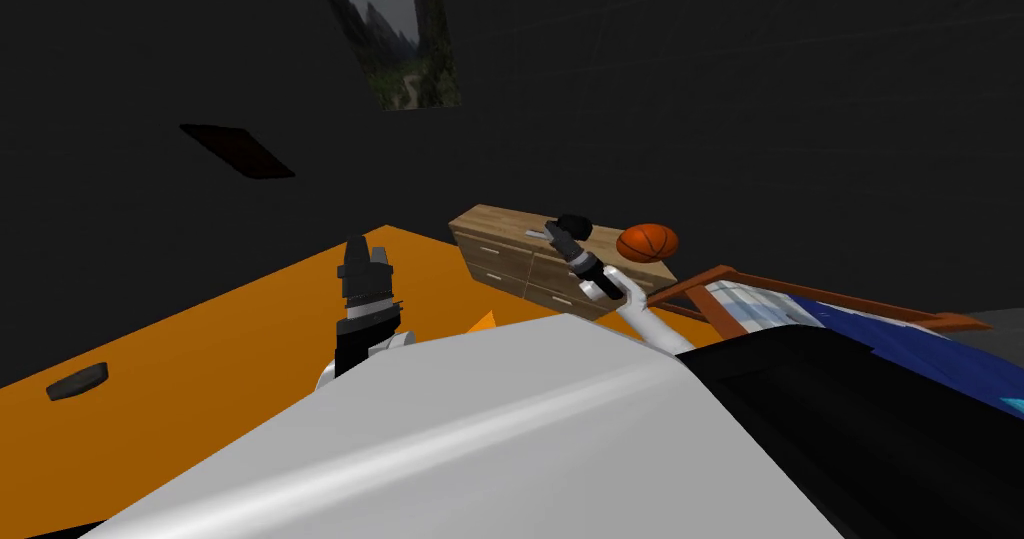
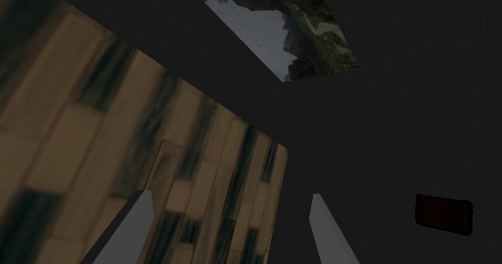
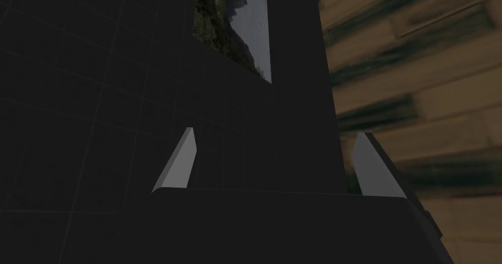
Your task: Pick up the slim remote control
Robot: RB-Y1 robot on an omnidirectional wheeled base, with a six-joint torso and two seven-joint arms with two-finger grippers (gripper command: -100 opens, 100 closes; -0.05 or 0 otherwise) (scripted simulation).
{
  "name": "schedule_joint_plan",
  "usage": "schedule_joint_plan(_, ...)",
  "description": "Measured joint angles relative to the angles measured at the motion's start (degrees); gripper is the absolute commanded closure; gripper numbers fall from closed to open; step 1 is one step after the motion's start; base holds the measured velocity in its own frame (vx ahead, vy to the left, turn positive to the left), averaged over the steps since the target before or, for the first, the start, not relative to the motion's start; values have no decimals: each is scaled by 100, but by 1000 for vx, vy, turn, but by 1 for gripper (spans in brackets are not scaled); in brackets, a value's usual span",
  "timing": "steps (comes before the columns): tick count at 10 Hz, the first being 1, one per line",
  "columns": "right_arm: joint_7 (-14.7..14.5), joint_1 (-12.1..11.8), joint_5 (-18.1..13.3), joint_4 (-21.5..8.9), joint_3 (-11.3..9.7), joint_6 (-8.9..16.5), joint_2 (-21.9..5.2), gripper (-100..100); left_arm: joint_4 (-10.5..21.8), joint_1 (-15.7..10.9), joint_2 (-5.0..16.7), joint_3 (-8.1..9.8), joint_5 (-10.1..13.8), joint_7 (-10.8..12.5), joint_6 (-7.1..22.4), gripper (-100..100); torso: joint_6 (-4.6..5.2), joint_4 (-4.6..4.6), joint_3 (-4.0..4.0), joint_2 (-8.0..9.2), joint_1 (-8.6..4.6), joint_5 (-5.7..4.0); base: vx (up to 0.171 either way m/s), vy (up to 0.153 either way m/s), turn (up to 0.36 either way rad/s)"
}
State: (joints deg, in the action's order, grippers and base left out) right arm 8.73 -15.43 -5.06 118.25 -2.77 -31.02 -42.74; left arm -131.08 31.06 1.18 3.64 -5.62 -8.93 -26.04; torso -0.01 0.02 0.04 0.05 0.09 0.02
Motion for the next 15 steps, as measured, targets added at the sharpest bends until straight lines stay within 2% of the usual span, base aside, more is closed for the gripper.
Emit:
schedule_joint_plan(2, 45, 93, -119, -267, -135, -78, -347, -100, 0, 0, 0, 0, 0, 0, 0, 0, 0, -1, -1, -2, -2, -1, -14, 30, 139)
schedule_joint_plan(8, 150, 172, -368, -763, -386, -203, -1366, -100, 0, 1, 0, 1, 0, 0, 0, 0, 6, -2, -5, -9, -6, -1, 6, 30, 115)
schedule_joint_plan(10, 173, 258, -488, -1050, -553, -281, -1712, -100, 0, 1, 0, 1, 0, 0, 0, 0, 5, -3, -9, -16, -1, 0, 17, 26, 60)
schedule_joint_plan(11, 177, 256, -497, -1076, -560, -298, -1820, -100, 0, 2, 0, 1, 0, 0, 0, 0, 8, -2, -6, -11, -8, -2, 23, 32, 151)
schedule_joint_plan(13, 199, 296, -607, -1249, -711, -298, -2153, -100, 0, 2, 0, 1, 0, 0, 0, 0, 6, -4, -10, -17, -5, -1, 35, 30, 140)
schedule_joint_plan(15, 209, 316, -718, -1513, -864, -389, -2518, -100, 0, 2, 0, 1, 0, 0, 0, 0, 6, -5, -14, -25, -4, -1, 56, 28, 140)
